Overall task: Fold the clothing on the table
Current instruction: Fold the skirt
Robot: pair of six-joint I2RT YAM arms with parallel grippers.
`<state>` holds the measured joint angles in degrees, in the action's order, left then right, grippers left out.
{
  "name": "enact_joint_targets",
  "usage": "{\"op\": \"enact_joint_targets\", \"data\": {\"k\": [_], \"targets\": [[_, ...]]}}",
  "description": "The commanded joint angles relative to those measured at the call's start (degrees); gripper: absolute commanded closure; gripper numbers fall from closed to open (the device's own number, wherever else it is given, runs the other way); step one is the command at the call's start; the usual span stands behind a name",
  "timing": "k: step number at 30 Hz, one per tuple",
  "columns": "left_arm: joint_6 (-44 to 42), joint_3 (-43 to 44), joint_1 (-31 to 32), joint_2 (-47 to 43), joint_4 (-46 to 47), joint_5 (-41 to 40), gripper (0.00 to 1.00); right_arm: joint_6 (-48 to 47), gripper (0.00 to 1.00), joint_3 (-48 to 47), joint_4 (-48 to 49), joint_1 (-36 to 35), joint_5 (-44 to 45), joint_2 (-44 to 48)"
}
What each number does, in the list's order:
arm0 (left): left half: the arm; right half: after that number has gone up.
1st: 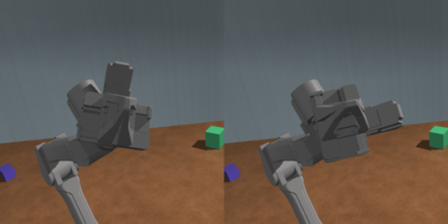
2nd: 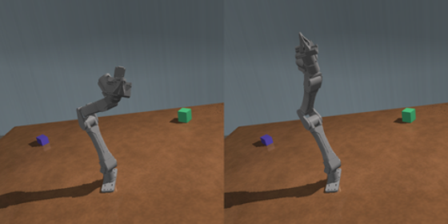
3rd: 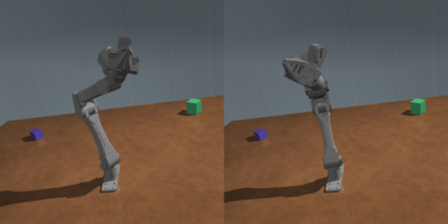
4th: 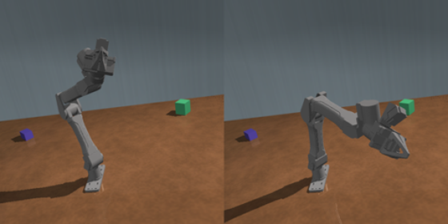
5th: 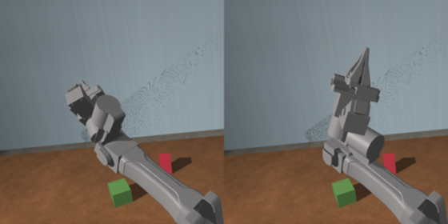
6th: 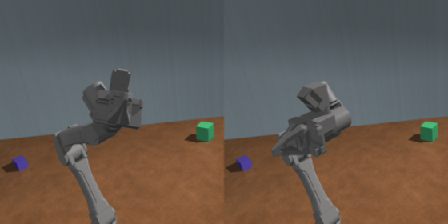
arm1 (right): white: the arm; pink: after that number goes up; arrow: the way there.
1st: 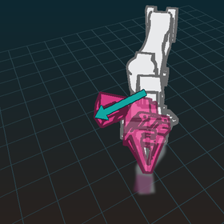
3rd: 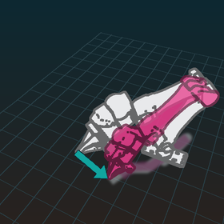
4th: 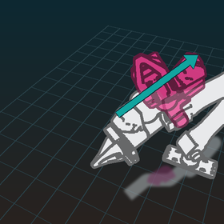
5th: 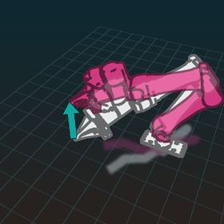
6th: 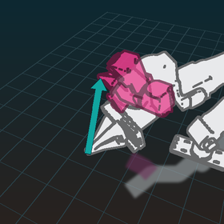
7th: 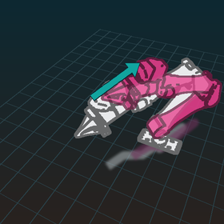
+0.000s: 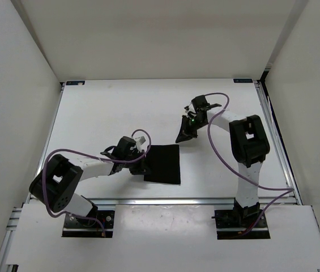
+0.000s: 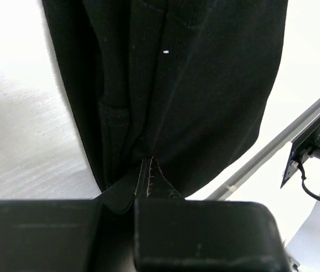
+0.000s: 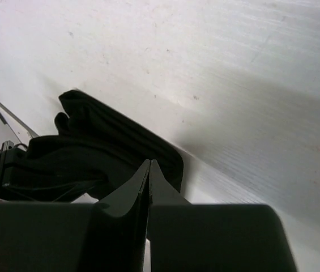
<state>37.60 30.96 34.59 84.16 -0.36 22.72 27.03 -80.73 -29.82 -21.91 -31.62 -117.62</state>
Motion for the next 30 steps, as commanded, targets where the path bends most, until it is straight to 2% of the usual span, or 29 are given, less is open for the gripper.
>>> {"op": "enact_joint_targets", "data": {"k": [1,5,9,13,17,18,19,21,23,25,26,27,28,29,30], "targets": [[-0.3,0.4,-1.5,-2.7,-0.8,-1.5,1.00,0.2,1.00,0.7,0.6,0.1,-0.5,5.3],[1.1,9.0,-5.9,-8.4,-5.5,3.1,1.00,-1.8,1.00,1.3,-1.9,-1.8,1.4,13.4],[2.6,17.0,-8.5,-12.0,-8.9,6.3,0.93,-2.2,1.00,3.8,-4.1,-2.9,2.5,20.7],[-0.2,16.7,-9.9,-15.3,-14.3,0.9,0.88,-0.9,0.99,11.0,-3.3,-2.3,3.0,28.7],[-2.7,9.5,-13.8,-19.8,-19.1,-1.7,0.87,1.5,0.73,23.0,-0.1,1.2,0.1,37.0],[-3.4,7.6,-14.5,-20.5,-20.5,-1.9,0.86,2.1,0.70,26.7,0.7,2.4,-0.4,38.4],[-4.4,6.2,-15.2,-21.7,-22.2,-1.8,0.83,3.0,0.63,30.0,1.1,3.4,-0.6,40.4],[-5.2,4.1,-16.0,-23.8,-23.7,-2.5,0.52,3.6,0.52,35.1,3.5,4.5,-1.2,44.9],[-6.1,1.9,-17.7,-25.2,-24.8,-2.2,0.41,5.8,0.52,39.8,5.6,7.5,-2.5,49.5],[-6.4,0.0,-18.5,-25.7,-24.5,-2.1,0.42,6.8,0.52,44.4,7.2,9.6,-3.5,52.2],[-6.5,-0.1,-18.7,-25.6,-24.2,-1.6,0.49,6.9,0.53,45.2,7.9,10.0,-4.1,53.3],[-6.3,-0.7,-18.9,-25.4,-23.6,-1.1,0.64,7.4,0.56,46.0,8.0,10.4,-4.5,53.3],[-6.0,-0.8,-18.8,-24.3,-22.4,0.1,0.76,6.8,0.62,45.7,8.6,10.9,-4.9,53.7],[-4.5,-0.8,-18.9,-24.0,-20.5,1.7,1.00,6.6,0.67,45.6,8.5,10.9,-5.1,53.4],[-4.3,-1.1,-18.7,-23.3,-19.9,2.4,1.00,6.3,0.80,45.6,8.0,11.1,-5.3,52.7]]}}
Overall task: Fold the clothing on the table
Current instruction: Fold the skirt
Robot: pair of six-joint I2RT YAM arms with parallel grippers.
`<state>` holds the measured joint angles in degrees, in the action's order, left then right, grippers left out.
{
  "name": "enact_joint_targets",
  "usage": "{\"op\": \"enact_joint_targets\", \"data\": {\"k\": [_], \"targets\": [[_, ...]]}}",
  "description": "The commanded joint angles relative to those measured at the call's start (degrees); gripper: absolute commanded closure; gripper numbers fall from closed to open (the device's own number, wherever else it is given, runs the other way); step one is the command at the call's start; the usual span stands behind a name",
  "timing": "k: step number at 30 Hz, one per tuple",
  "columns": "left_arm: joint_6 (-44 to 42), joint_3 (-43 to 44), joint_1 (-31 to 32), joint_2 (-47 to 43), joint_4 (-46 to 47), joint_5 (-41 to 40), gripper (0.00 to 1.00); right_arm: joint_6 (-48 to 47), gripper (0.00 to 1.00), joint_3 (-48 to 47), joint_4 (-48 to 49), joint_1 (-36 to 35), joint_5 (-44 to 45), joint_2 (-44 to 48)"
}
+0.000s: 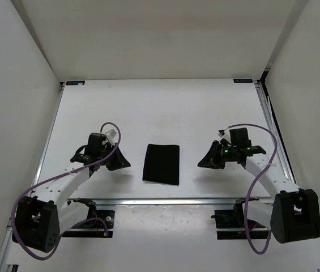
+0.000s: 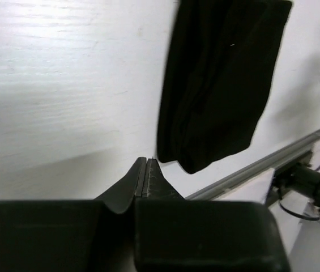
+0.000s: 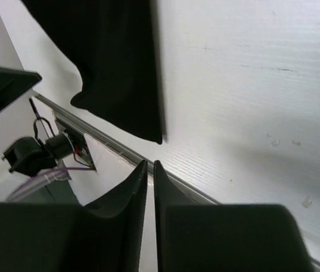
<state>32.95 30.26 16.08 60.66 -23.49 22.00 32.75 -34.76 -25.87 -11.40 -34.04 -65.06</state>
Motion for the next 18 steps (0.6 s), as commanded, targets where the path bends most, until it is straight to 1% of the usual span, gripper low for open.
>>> {"op": "enact_joint_targets", "data": {"k": [1,2,3,4,5,6,7,8,9,10,13,17,18], "targets": [[1.7,-0.9,-0.3,0.6,4.2,3.6,1.00,0.6,0.90,-1.1,4.1,0.8,-3.3,0.0],[1.9,-1.4,-0.3,0.7,4.4,3.3,1.00,1.0,0.91,-0.9,4.5,1.4,-3.7,-0.3],[1.9,-1.9,-0.9,0.8,4.3,2.5,1.00,1.5,0.89,-0.7,4.8,1.6,-3.5,-0.9],[1.4,-2.6,-1.2,0.6,3.9,1.9,1.00,1.9,0.82,-0.6,5.0,1.6,-4.2,-0.4],[1.2,-3.2,-1.9,0.2,3.2,1.3,1.00,1.9,0.79,0.0,5.8,2.0,-4.2,-0.1],[0.5,-3.5,-2.5,0.2,2.5,0.5,0.85,1.8,0.71,0.3,6.1,2.2,-4.4,0.2],[-0.4,-3.3,-2.6,0.2,2.1,0.2,0.41,1.7,0.61,1.3,6.3,2.5,-4.5,0.5],[-1.3,-2.8,-2.5,0.3,0.8,0.1,0.23,1.2,0.60,1.1,5.8,3.1,-5.0,1.1],[-2.4,-2.1,-2.8,0.5,0.5,0.4,0.02,0.6,0.57,1.3,5.9,3.9,-4.9,1.0],[-2.8,-1.8,-3.0,0.2,0.2,0.6,0.01,0.8,0.54,1.2,5.1,4.4,-5.0,0.3],[-3.2,-0.8,-4.0,0.6,-1.1,1.0,0.01,-1.3,0.54,0.9,3.6,5.9,-5.7,-0.2],[-2.8,-1.3,-4.8,1.6,-1.0,2.1,0.01,-0.6,0.52,1.1,5.6,5.8,-6.7,-0.8],[-3.2,-1.1,-4.8,1.9,-0.4,2.5,0.02,-0.4,0.52,1.2,6.2,5.3,-6.8,-1.6]]}}
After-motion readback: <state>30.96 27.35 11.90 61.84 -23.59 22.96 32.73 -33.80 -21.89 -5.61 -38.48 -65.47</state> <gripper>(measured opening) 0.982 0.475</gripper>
